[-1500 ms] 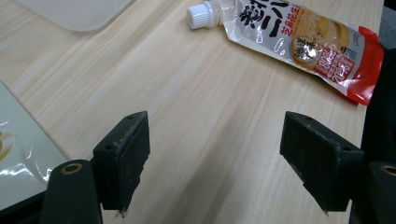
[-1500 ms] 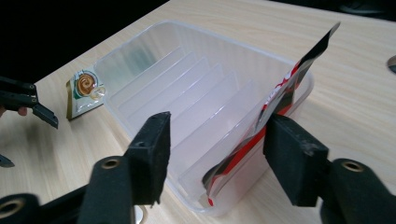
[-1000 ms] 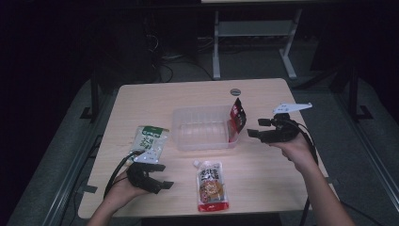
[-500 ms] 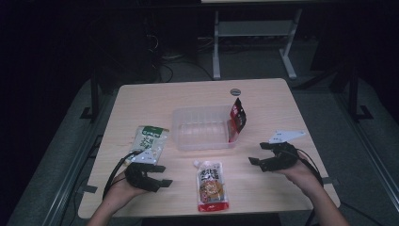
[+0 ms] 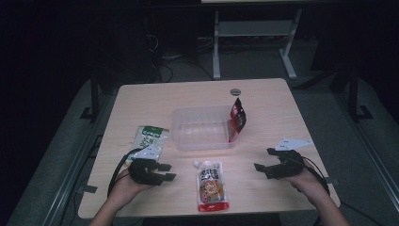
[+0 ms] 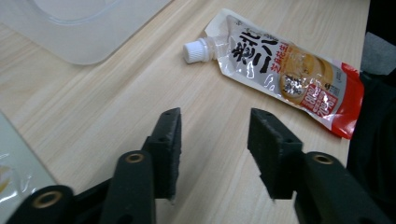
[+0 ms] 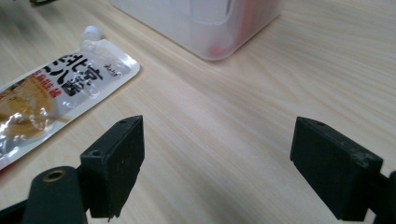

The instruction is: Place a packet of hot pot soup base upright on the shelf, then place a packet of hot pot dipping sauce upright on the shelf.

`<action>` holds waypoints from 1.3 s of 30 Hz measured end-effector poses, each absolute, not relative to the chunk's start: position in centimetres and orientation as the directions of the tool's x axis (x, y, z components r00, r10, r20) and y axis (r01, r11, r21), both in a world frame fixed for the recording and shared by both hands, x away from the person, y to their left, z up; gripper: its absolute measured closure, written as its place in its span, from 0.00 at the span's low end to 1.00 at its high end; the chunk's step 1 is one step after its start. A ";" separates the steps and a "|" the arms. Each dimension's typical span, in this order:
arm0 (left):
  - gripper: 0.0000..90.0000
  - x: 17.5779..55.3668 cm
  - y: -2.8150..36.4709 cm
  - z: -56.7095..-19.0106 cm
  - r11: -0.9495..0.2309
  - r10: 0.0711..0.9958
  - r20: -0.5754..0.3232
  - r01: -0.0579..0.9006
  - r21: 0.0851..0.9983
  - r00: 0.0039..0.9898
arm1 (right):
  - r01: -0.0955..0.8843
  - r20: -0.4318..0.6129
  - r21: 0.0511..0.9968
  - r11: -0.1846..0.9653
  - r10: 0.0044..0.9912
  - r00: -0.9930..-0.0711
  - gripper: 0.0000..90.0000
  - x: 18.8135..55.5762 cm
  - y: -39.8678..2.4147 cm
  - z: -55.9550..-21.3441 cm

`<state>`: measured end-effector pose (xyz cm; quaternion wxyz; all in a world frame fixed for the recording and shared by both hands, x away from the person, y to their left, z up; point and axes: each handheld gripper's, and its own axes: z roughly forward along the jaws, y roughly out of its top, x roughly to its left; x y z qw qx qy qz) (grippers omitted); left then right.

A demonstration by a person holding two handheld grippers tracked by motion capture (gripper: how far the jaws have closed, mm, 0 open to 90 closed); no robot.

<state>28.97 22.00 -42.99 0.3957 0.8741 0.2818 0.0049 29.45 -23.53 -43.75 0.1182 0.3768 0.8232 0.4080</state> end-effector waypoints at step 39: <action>1.00 26.4 7.4 -44.4 -0.665 0.197 -0.271 0.332 0.669 0.942 | 0.514 0.107 0.772 0.374 0.722 -0.684 0.18 29.7 -24.1 -44.1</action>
